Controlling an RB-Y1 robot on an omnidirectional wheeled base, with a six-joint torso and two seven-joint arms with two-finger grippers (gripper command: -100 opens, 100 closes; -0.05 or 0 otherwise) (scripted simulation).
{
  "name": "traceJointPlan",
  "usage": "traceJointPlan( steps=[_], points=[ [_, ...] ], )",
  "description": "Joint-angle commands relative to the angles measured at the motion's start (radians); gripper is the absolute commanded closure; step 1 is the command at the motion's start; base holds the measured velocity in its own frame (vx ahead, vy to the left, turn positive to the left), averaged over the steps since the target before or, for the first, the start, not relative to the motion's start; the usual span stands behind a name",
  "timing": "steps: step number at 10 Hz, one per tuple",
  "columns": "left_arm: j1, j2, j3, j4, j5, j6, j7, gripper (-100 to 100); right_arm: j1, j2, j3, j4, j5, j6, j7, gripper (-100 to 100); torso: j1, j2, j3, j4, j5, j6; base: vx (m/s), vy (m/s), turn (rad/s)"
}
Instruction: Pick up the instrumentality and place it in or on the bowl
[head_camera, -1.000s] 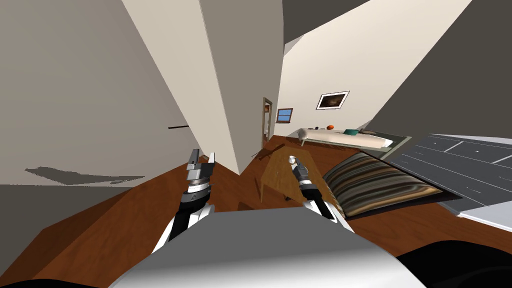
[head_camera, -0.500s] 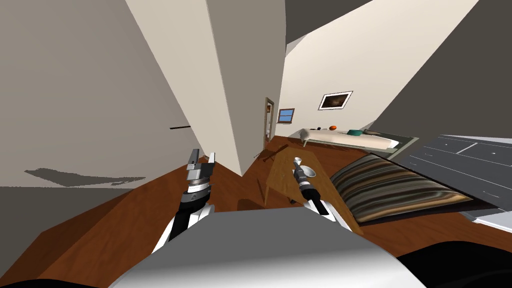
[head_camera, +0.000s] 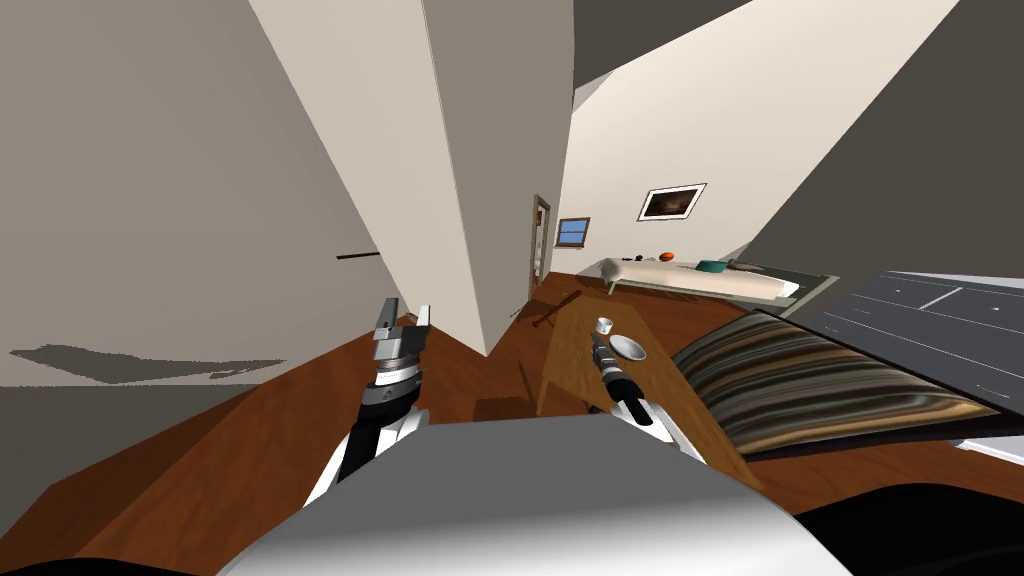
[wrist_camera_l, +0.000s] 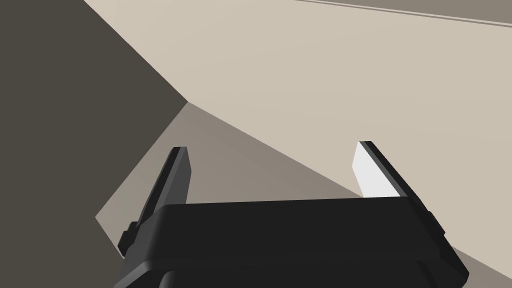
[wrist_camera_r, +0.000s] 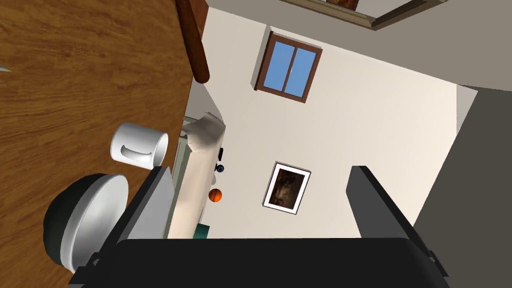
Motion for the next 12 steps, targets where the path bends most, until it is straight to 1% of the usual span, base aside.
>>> traceJointPlan(
  steps=[1, 2, 3, 4, 5, 6, 7, 8, 9, 10, 11, 12],
  points=[
    [0.000, 0.000, 0.000, 0.000, 0.000, 0.000, 0.000, 0, -0.025, -0.003, -0.012, 0.050, 0.050, 0.050, -0.018, -100, 0.000, 0.000, 0.000, 0.000, 0.000, 0.000, 0.129, 0.116, -0.057],
    [0.000, 0.000, 0.000, 0.000, 0.000, 0.000, 0.000, 0, -0.025, -0.003, -0.012, 0.078, 0.053, 0.057, -0.018, -100, 0.001, -0.001, 0.000, 0.000, 0.000, 0.000, 0.107, 0.112, -0.025],
    [0.000, 0.000, 0.000, 0.000, 0.000, 0.000, 0.000, 0, -0.044, -0.008, -0.022, 0.108, 0.095, 0.103, -0.037, -100, 0.000, 0.000, 0.000, 0.000, 0.000, 0.000, 0.118, 0.113, -0.068],
    [0.000, 0.000, 0.000, 0.000, 0.000, 0.000, 0.000, 0, -0.044, -0.008, -0.022, 0.137, 0.099, 0.109, -0.037, -100, 0.000, 0.000, 0.000, 0.000, 0.000, 0.000, 0.115, 0.101, -0.037],
    [0.000, 0.000, 0.000, 0.000, 0.000, 0.000, 0.000, 0, -0.063, -0.012, -0.031, 0.161, 0.138, 0.152, -0.056, -100, 0.000, 0.000, 0.000, 0.000, 0.000, 0.000, 0.153, 0.153, -0.063],
    [0.000, 0.000, 0.000, 0.000, 0.000, 0.000, 0.000, 0, -0.063, -0.012, -0.031, 0.196, 0.146, 0.162, -0.056, -100, 0.002, -0.002, -0.001, 0.000, 0.000, 0.000, 0.134, 0.109, -0.051],
    [0.000, 0.000, 0.000, 0.000, 0.000, 0.000, 0.000, 0, -0.083, -0.016, -0.040, 0.231, 0.186, 0.191, -0.075, -100, 0.000, -0.001, -0.001, 0.000, 0.000, 0.000, 0.151, 0.113, -0.078],
    [0.000, 0.000, 0.000, 0.000, 0.000, 0.000, 0.000, 0, -0.083, -0.016, -0.040, 0.252, 0.192, 0.216, -0.075, -100, 0.000, -0.003, -0.001, 0.000, 0.000, 0.000, 0.129, 0.093, -0.052],
    [0.000, 0.000, 0.000, 0.000, 0.000, 0.000, 0.000, 0, -0.103, -0.018, -0.049, 0.295, 0.228, 0.247, -0.095, -100, -0.001, -0.001, -0.001, 0.000, 0.000, 0.000, 0.157, 0.085, -0.101],
    [0.000, 0.000, 0.000, 0.000, 0.000, 0.000, 0.000, 0, -0.103, -0.018, -0.049, 0.316, 0.239, 0.264, -0.095, -100, -0.002, -0.003, -0.001, -0.001, 0.000, 0.000, 0.136, 0.081, -0.054],
    [0.000, 0.000, 0.000, 0.000, 0.000, 0.000, 0.000, 0, -0.124, -0.021, -0.057, 0.346, 0.277, 0.293, -0.115, -100, -0.002, -0.002, -0.001, 0.000, 0.000, 0.000, 0.159, 0.117, -0.099],
    [0.000, 0.000, 0.000, 0.000, 0.000, 0.000, 0.000, 0, -0.124, -0.021, -0.057, 0.377, 0.286, 0.321, -0.115, -100, 0.000, -0.003, -0.002, -0.001, 0.000, 0.000, 0.124, 0.098, -0.064]
  ],
)
